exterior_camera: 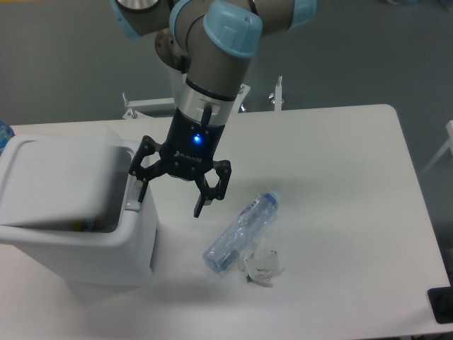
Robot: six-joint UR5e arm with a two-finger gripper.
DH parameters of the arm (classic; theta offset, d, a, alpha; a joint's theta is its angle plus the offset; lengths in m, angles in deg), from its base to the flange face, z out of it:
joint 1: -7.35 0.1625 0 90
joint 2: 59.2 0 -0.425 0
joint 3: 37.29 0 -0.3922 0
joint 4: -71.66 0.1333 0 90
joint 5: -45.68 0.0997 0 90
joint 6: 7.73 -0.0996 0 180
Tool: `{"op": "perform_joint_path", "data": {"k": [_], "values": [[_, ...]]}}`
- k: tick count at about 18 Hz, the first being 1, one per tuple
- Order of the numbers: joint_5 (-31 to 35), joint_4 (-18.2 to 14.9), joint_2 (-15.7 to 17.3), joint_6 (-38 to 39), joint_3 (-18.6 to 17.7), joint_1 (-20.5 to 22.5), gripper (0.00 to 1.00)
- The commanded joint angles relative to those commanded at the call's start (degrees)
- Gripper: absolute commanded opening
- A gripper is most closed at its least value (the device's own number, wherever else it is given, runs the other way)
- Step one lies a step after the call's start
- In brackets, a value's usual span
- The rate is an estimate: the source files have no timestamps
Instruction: Open the trash can
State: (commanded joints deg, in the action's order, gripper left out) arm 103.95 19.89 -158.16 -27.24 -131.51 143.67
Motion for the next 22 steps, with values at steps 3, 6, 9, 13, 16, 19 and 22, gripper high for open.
{"op": "perform_joint_path", "data": {"k": [3,6,9,13,16,19,22], "values": [[0.00,0.00,0.00,0.00,0.00,0.00,1.00],[0.00,0.17,0.00,-0.09,0.78,0.00,1.00],[0.00,0.18,-0.61,-0.09,2.98,0.00,1.00],[0.17,0.18,-1.14,-1.75,4.57,0.26,1.00],[8.04,0.09,-1.23,-7.62,4.05,0.53,1.00],[25.52,0.09,-2.98,-15.80,3.52,0.44,1.00],[31.46,-0.26,-7.01,-19.77,5.00,1.40,1.00]]}}
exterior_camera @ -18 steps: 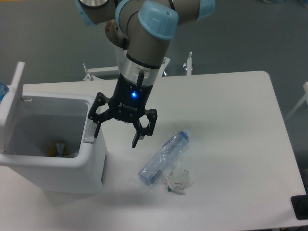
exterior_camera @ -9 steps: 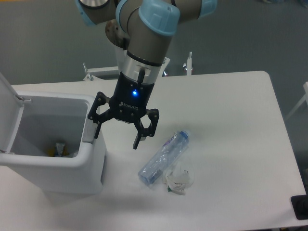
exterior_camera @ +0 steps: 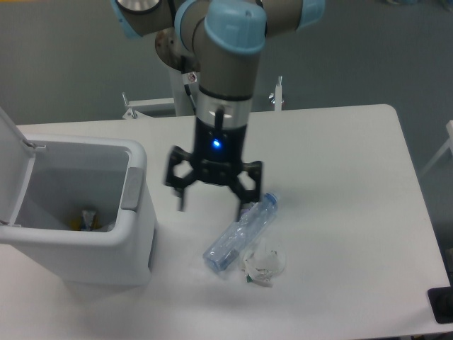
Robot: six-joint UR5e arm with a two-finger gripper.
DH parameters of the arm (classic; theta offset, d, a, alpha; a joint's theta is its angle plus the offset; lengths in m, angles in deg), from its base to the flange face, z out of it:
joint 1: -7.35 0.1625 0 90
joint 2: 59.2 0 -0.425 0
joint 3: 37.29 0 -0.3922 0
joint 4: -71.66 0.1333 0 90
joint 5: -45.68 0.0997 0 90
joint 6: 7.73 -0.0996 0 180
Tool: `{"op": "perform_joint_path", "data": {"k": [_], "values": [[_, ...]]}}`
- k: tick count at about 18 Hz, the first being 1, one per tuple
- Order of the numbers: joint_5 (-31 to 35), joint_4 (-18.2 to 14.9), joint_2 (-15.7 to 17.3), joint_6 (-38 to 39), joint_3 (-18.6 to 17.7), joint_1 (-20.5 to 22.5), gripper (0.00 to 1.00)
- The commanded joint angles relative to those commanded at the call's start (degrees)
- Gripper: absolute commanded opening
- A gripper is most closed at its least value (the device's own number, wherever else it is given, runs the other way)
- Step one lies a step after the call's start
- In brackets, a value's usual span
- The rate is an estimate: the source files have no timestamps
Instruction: Open the trash can
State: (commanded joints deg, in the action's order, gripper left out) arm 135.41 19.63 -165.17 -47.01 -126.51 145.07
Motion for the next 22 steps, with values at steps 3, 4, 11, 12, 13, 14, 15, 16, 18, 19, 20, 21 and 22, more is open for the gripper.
{"op": "perform_joint_path", "data": {"k": [3,4,11,12,13,14,15,16,18,19,20,21,22], "values": [[0.44,0.70,-4.66,-2.28,2.37,5.09,1.00],[0.18,0.70,-6.59,-3.34,3.51,7.19,1.00],[-1.32,0.00,-8.81,-18.72,3.88,12.93,1.00],[-1.14,-0.09,-8.98,-18.82,3.70,12.93,1.00],[-1.05,-0.09,-8.99,-18.90,3.53,12.93,1.00],[-1.14,-0.09,-8.90,-18.90,3.44,13.01,1.00],[-1.31,-0.09,-8.81,-18.99,3.44,13.19,1.00],[-1.32,-0.09,-8.90,-18.99,3.44,13.19,1.00],[-1.23,-0.09,-8.90,-18.99,3.44,13.19,1.00],[-1.14,-0.17,-8.81,-18.99,3.44,13.19,1.00],[-1.14,-0.17,-8.90,-18.99,3.44,13.19,1.00],[-0.97,-0.17,-8.81,-18.99,3.44,13.19,1.00],[-0.96,-0.17,-8.90,-18.99,3.35,13.19,1.00]]}}
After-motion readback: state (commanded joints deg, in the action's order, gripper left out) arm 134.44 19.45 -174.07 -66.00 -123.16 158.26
